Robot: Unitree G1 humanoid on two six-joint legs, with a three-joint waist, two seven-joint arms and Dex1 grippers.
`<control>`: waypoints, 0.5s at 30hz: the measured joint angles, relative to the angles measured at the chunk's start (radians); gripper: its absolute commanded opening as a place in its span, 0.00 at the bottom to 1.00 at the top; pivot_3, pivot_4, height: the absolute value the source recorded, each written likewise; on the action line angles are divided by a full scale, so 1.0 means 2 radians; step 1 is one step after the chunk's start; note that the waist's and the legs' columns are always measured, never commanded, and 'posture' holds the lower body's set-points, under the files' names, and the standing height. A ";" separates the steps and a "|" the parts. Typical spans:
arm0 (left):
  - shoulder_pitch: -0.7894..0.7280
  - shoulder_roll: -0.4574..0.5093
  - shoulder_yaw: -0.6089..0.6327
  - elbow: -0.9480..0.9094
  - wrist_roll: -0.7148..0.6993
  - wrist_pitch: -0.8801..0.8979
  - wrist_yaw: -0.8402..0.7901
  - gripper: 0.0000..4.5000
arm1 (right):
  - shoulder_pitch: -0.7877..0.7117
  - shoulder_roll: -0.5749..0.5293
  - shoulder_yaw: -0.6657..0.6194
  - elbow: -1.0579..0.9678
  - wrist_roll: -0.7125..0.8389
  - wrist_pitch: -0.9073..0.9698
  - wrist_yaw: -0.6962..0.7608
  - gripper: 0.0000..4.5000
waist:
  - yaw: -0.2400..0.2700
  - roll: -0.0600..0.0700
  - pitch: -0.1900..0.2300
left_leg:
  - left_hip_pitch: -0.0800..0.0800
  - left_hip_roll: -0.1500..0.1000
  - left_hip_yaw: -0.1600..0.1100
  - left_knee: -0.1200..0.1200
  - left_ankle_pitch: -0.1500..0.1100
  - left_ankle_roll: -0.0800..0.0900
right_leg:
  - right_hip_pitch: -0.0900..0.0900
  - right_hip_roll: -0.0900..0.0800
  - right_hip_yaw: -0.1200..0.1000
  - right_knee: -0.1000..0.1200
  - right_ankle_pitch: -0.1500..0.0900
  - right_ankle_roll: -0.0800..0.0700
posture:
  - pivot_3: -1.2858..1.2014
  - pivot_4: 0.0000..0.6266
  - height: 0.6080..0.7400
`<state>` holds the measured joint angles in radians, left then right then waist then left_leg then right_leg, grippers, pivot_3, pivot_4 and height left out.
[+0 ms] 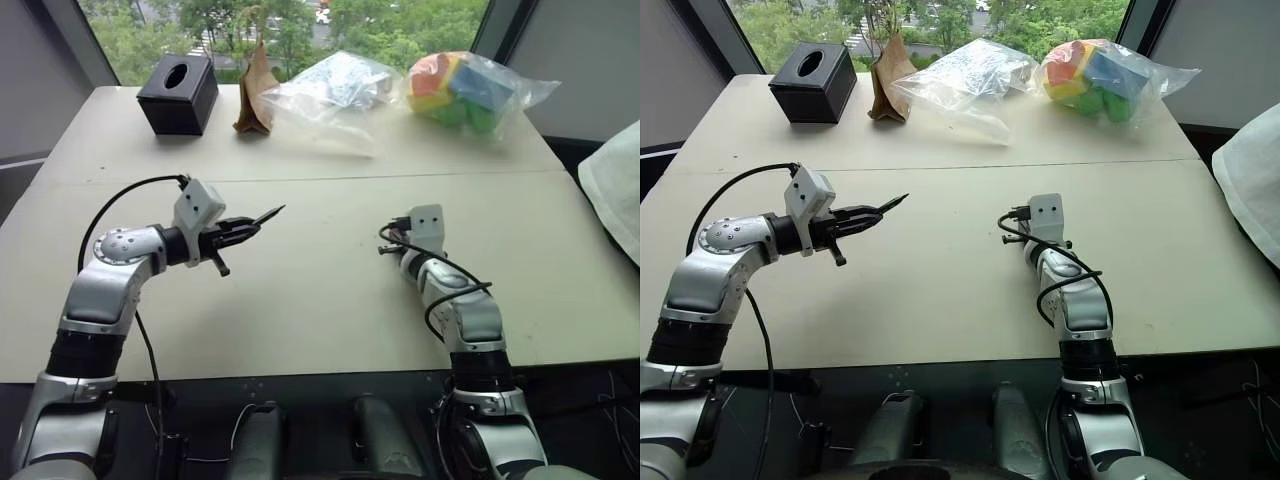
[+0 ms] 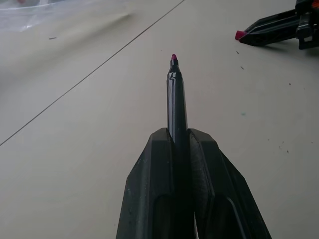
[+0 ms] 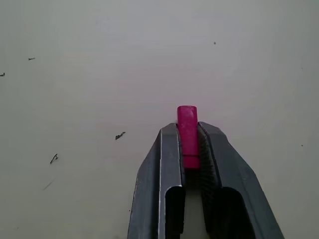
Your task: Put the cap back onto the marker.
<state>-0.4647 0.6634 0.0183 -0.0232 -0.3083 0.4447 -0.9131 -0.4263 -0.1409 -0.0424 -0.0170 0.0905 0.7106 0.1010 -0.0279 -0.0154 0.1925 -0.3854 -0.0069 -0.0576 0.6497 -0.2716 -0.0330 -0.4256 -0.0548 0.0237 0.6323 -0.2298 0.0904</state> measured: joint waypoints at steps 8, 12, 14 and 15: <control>0.000 0.000 -0.005 0.000 0.001 -0.003 -0.007 0.00 | 0.009 -0.026 0.024 -0.016 -0.002 0.000 0.036 0.00 | -0.006 0.000 0.000 | 0.000 0.000 0.000 0.000 0.000 0.000 | 0.000 0.000 0.000 0.000 0.000 0.000 | 0.52 0.24 1.00; 0.000 0.000 -0.024 0.000 0.003 -0.023 -0.030 0.00 | -0.001 -0.075 0.055 -0.021 0.006 -0.003 0.110 0.00 | -0.007 0.001 0.000 | 0.000 0.000 0.000 0.000 0.000 0.000 | 0.000 0.000 0.000 0.000 0.000 0.000 | 0.52 0.24 1.00; -0.003 0.000 -0.035 0.000 0.004 -0.035 -0.046 0.00 | -0.028 -0.133 0.076 -0.036 0.019 -0.033 0.189 0.00 | -0.007 0.002 0.001 | -0.001 0.000 0.000 0.000 0.000 0.000 | -0.001 0.000 0.000 0.000 0.000 0.000 | 0.52 0.24 1.00; -0.004 0.000 -0.039 0.000 0.004 -0.039 -0.052 0.00 | -0.042 -0.155 0.079 -0.049 0.021 -0.052 0.220 0.00 | -0.007 0.001 0.001 | -0.001 0.000 0.000 0.000 0.000 0.000 | -0.001 0.000 0.000 0.000 0.000 0.000 | 0.52 0.24 1.00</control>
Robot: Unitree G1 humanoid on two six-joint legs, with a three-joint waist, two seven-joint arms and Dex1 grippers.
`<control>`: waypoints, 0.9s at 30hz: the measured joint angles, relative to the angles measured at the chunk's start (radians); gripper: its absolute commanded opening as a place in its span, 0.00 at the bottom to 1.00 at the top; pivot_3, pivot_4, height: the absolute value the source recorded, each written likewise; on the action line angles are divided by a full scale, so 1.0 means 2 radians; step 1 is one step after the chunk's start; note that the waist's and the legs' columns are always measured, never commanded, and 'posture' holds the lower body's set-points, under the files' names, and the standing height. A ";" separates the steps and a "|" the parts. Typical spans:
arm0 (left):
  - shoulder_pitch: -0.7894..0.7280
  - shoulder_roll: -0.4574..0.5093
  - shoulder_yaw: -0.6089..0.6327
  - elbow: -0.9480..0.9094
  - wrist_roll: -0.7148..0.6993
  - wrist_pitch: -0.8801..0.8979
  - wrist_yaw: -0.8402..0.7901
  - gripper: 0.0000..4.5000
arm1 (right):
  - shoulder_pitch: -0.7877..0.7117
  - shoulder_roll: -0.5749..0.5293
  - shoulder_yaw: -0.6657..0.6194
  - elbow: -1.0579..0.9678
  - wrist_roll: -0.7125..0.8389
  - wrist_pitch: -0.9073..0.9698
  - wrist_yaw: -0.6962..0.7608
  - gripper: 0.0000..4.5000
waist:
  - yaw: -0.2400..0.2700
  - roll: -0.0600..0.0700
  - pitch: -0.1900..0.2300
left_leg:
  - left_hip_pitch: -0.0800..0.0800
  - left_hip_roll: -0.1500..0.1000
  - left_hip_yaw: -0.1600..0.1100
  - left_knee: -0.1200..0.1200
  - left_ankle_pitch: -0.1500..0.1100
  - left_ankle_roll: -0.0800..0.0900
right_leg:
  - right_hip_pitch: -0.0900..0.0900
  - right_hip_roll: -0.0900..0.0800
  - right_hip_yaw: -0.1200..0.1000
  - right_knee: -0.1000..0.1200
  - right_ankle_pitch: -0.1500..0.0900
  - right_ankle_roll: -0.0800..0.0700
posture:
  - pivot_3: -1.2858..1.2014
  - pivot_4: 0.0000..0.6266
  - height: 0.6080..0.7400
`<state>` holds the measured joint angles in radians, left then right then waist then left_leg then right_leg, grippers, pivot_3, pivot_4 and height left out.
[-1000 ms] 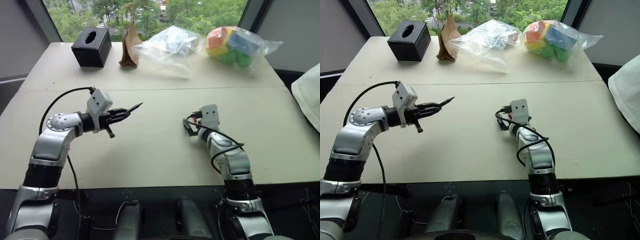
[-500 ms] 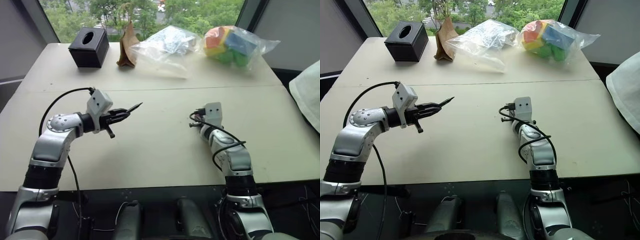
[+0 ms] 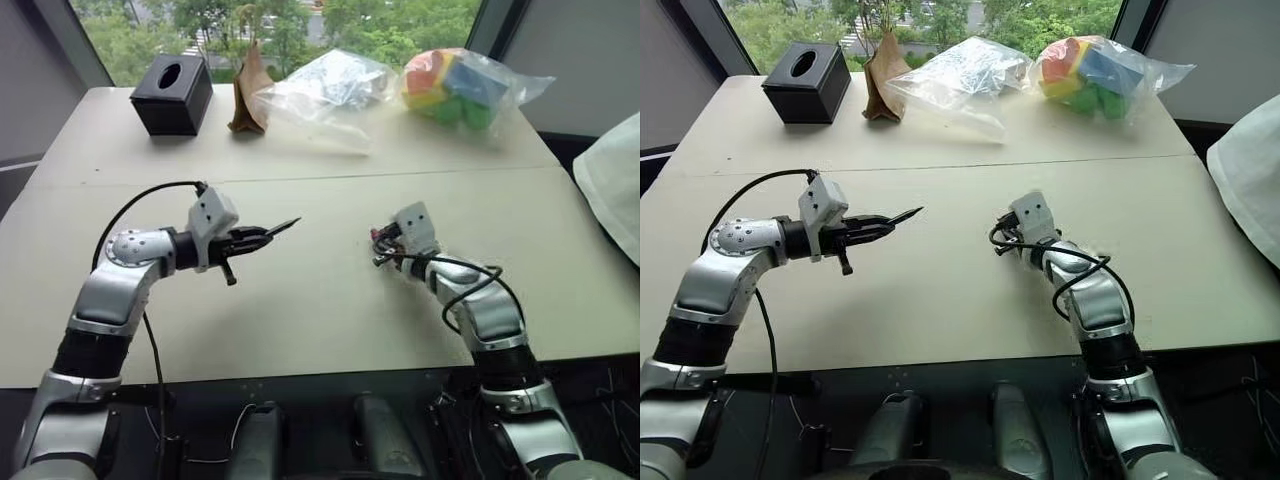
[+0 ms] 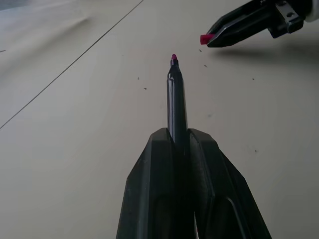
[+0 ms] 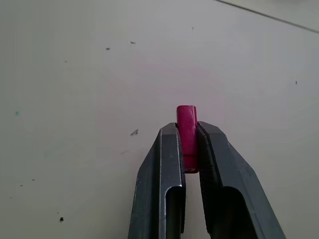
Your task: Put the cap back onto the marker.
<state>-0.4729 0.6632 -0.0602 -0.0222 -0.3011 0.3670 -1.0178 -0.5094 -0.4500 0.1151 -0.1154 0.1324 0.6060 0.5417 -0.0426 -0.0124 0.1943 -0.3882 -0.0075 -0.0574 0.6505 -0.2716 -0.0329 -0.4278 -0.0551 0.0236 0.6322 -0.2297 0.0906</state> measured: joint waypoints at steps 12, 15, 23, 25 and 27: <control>-0.018 -0.004 -0.021 -0.016 -0.002 -0.015 -0.044 0.00 | -0.036 -0.078 0.059 -0.047 0.020 -0.085 0.203 0.00 | 0.003 -0.001 -0.001 | -0.001 0.001 0.000 0.001 0.000 0.000 | 0.000 0.001 0.000 0.000 0.000 0.000 | 0.52 0.24 1.00; -0.020 -0.004 -0.021 -0.027 -0.002 -0.015 -0.044 0.00 | -0.038 -0.078 0.060 -0.047 0.019 -0.087 0.212 0.00 | 0.003 -0.001 -0.001 | -0.001 0.001 0.000 0.001 0.000 0.000 | 0.000 0.001 0.000 0.000 0.000 0.000 | 0.52 0.24 1.00; -0.020 -0.003 -0.023 -0.042 0.003 -0.017 -0.046 0.00 | -0.047 -0.076 0.063 -0.037 0.019 -0.091 0.219 0.00 | 0.003 -0.001 -0.001 | -0.001 0.001 0.000 0.001 0.000 0.000 | 0.000 0.001 0.000 0.000 0.000 0.000 | 0.52 0.24 1.00; -0.020 -0.003 -0.023 -0.043 0.003 -0.017 -0.046 0.00 | -0.047 -0.074 0.063 -0.036 0.019 -0.092 0.219 0.00 | 0.003 -0.001 -0.001 | -0.001 0.001 0.000 0.001 0.000 0.000 | 0.000 0.001 0.000 0.000 0.000 0.000 | 0.52 0.24 1.00; -0.020 -0.003 -0.023 -0.045 0.003 -0.016 -0.047 0.00 | -0.047 -0.074 0.063 -0.033 0.018 -0.093 0.219 0.00 | 0.003 -0.001 -0.001 | -0.001 0.001 0.000 0.001 0.000 0.000 | 0.000 0.001 0.000 0.000 0.000 0.000 | 0.52 0.24 1.00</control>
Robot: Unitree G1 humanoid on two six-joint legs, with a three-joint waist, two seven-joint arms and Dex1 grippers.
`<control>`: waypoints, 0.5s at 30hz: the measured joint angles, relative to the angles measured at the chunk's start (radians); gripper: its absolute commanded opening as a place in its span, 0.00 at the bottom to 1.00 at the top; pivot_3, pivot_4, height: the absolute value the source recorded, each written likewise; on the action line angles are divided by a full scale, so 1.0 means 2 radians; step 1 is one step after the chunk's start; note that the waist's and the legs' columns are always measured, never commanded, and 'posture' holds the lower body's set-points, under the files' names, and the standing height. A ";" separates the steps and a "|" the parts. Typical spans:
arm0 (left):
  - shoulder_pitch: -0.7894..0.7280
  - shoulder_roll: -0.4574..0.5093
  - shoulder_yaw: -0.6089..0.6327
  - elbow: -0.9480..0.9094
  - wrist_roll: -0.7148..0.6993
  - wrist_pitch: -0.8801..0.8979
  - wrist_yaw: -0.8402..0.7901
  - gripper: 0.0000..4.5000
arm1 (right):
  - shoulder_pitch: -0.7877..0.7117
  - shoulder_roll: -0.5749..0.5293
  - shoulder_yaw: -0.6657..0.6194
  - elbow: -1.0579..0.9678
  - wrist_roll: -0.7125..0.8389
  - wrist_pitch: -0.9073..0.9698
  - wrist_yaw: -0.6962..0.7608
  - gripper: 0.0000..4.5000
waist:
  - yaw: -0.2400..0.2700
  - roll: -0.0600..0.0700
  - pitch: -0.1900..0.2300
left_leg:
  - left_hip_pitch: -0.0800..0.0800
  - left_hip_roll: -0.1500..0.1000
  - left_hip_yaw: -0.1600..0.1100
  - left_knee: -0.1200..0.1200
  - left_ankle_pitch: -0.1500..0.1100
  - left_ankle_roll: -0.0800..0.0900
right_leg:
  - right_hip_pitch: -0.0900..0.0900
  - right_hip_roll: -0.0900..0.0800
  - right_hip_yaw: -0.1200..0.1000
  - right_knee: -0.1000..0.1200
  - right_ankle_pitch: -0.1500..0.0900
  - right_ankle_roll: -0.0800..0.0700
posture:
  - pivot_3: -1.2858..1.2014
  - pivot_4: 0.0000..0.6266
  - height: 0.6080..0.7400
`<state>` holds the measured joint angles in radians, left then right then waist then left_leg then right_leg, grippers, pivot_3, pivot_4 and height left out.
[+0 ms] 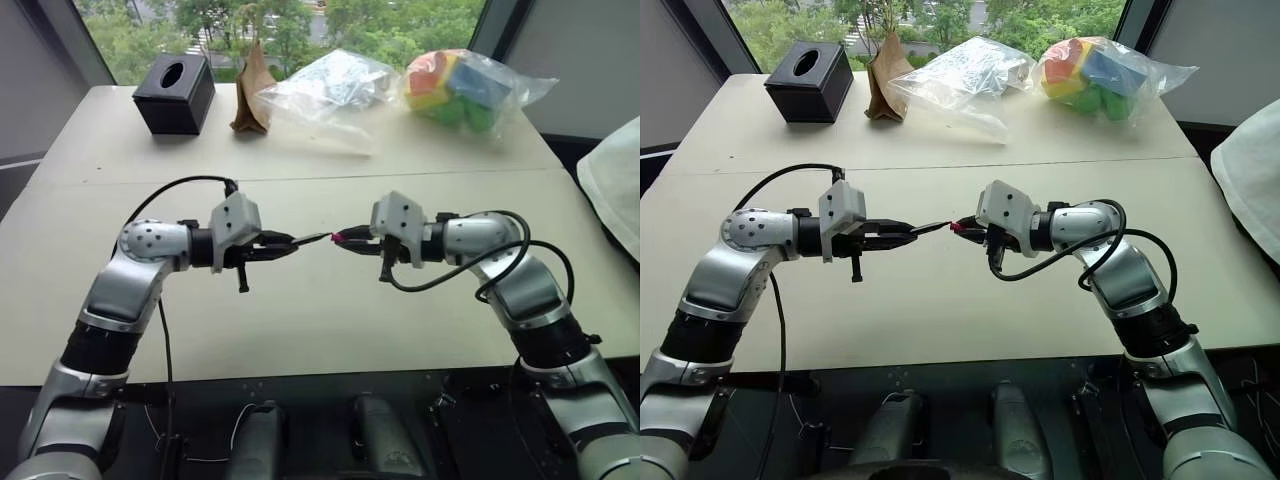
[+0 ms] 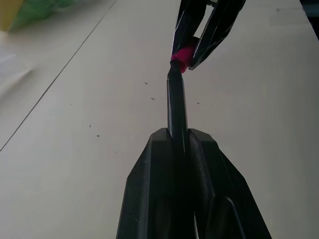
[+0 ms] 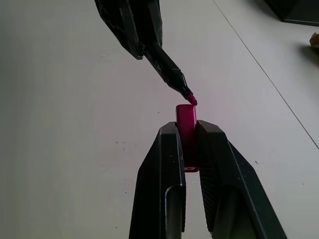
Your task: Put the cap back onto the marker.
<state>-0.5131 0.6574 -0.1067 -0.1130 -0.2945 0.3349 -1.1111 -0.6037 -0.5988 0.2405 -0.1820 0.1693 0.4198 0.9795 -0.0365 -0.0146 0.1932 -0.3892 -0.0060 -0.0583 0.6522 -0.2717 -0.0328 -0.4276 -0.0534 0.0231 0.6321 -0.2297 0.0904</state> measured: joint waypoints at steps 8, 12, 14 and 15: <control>0.001 0.003 -0.002 -0.005 0.000 0.002 -0.001 0.00 | -0.004 -0.006 0.000 0.007 -0.001 -0.002 0.004 0.00 | 0.000 0.000 0.000 | 0.000 0.000 0.000 0.000 0.000 0.000 | 0.000 0.000 0.000 0.000 0.000 0.000 | 0.52 0.24 1.00; 0.002 0.005 -0.003 -0.005 0.000 0.002 -0.001 0.00 | -0.008 -0.014 -0.002 0.011 -0.001 -0.003 0.006 0.00 | 0.000 0.000 0.000 | 0.000 0.000 0.000 0.000 0.000 0.000 | 0.000 0.000 0.000 0.000 0.000 0.000 | 0.52 0.24 1.00; 0.002 0.005 -0.003 -0.004 0.000 0.002 -0.001 0.00 | -0.009 -0.017 -0.006 0.013 0.000 -0.003 0.008 0.00 | 0.000 0.000 0.000 | 0.000 0.000 0.000 0.000 0.000 0.000 | 0.000 0.000 0.000 0.000 0.000 0.000 | 0.52 0.24 1.00; 0.003 0.005 -0.003 -0.004 0.000 0.002 -0.001 0.00 | -0.010 -0.019 -0.006 0.014 0.000 -0.003 0.009 0.00 | 0.000 0.000 0.000 | 0.000 0.000 0.000 0.000 0.000 0.000 | 0.000 0.000 0.000 0.000 0.000 0.000 | 0.52 0.24 1.00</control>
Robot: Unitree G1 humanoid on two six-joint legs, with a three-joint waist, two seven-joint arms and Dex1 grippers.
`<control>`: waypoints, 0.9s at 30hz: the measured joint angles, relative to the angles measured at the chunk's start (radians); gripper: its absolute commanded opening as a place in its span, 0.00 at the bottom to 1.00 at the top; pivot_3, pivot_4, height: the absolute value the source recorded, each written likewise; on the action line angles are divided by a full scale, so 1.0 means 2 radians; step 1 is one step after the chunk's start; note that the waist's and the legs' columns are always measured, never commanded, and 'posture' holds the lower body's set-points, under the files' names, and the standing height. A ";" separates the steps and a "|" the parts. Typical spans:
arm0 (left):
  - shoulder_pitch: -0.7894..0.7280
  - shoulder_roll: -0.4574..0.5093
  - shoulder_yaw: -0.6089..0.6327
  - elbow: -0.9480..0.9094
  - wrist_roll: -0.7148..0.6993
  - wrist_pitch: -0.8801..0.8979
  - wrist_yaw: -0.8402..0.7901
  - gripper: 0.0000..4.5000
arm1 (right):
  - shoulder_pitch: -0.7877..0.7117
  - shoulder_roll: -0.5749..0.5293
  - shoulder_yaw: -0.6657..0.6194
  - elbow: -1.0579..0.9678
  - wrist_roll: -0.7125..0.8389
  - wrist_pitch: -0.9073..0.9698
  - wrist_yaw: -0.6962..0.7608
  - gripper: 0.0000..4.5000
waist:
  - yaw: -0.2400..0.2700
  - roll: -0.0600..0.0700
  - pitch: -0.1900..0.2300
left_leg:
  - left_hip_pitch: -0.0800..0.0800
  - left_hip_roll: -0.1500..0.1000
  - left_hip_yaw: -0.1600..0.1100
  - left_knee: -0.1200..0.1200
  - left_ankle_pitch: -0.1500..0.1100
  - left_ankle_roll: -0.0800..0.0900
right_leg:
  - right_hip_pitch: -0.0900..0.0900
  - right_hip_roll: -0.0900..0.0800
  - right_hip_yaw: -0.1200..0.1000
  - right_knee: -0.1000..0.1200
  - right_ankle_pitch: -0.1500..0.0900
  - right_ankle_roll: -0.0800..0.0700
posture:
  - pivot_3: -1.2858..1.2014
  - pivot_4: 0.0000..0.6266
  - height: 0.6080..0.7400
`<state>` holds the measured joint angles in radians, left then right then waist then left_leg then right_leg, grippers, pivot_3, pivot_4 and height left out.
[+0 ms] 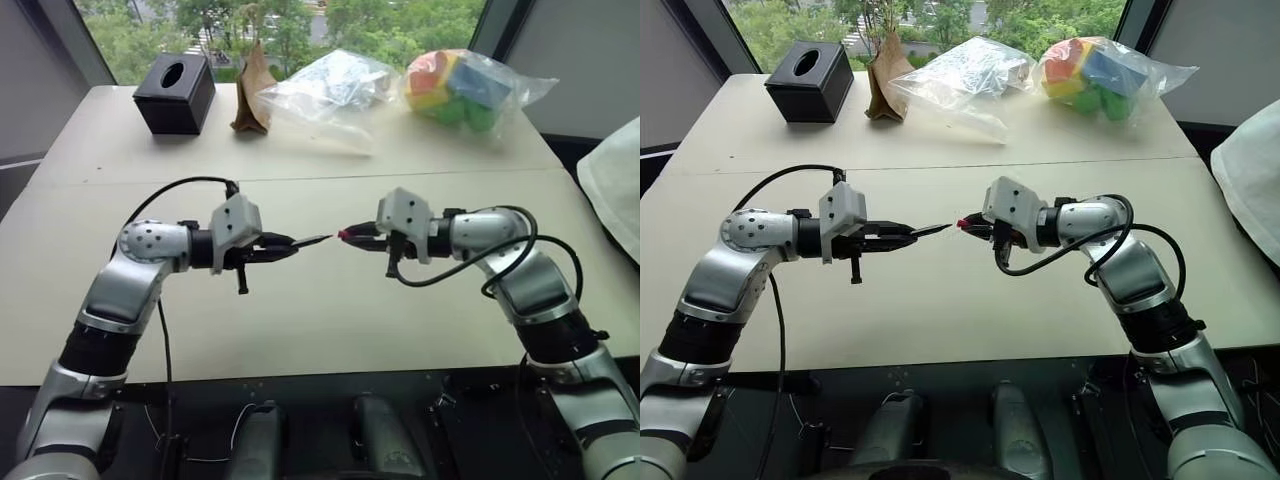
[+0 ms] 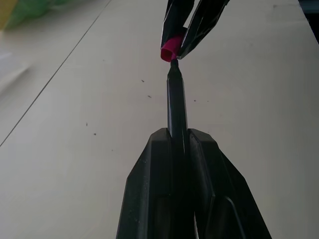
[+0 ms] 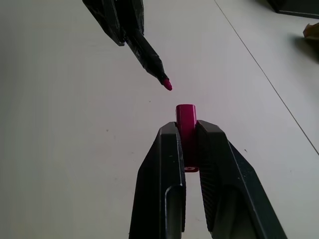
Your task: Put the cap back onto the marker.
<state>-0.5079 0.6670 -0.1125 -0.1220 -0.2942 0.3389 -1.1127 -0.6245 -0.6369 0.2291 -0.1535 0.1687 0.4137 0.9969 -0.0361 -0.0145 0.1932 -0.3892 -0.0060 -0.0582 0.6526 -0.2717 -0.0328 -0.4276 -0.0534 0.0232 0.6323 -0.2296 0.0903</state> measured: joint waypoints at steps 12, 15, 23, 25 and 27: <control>0.001 0.000 -0.001 0.000 0.001 -0.001 0.000 0.00 | -0.002 -0.002 0.000 -0.002 0.003 0.003 0.012 0.00 | 0.000 0.000 0.000 | 0.000 0.000 0.000 0.000 0.000 0.000 | 0.000 0.000 0.000 0.000 0.000 0.000 | 0.52 0.24 1.00; 0.001 0.000 -0.003 0.000 0.001 -0.001 0.001 0.00 | -0.002 -0.002 0.000 -0.007 0.005 0.008 0.013 0.00 | 0.000 0.000 0.000 | 0.000 0.000 0.000 0.000 0.000 0.000 | 0.000 0.000 0.000 0.000 0.000 0.000 | 0.52 0.24 1.00; 0.001 -0.001 -0.010 0.000 0.001 -0.001 0.002 0.00 | -0.002 0.001 0.000 -0.016 0.006 0.015 0.010 0.00 | 0.000 0.000 0.000 | 0.000 0.000 0.000 0.000 0.000 0.000 | 0.000 0.000 0.000 0.000 0.000 0.000 | 0.52 0.24 1.00; 0.001 -0.002 -0.010 0.000 0.001 -0.001 0.002 0.00 | -0.002 0.001 0.000 -0.020 0.006 0.016 0.010 0.00 | 0.000 0.000 0.000 | 0.000 0.000 0.000 0.000 0.000 0.000 | 0.000 0.000 0.000 0.000 0.000 0.000 | 0.52 0.24 1.00; 0.000 -0.002 -0.011 0.000 0.001 -0.001 0.002 0.00 | -0.002 0.003 0.000 -0.021 0.006 0.018 0.010 0.00 | 0.000 0.000 0.000 | 0.000 0.000 0.000 0.000 0.000 0.000 | 0.000 0.000 0.000 0.000 0.000 0.000 | 0.52 0.24 1.00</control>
<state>-0.5069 0.6624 -0.1337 -0.1218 -0.2918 0.3368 -1.1079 -0.6292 -0.6316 0.2284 -0.1948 0.1815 0.4499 1.0177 -0.0358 -0.0146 0.1932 -0.3892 -0.0060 -0.0583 0.6530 -0.2717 -0.0328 -0.4276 -0.0534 0.0231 0.6327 -0.2296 0.0903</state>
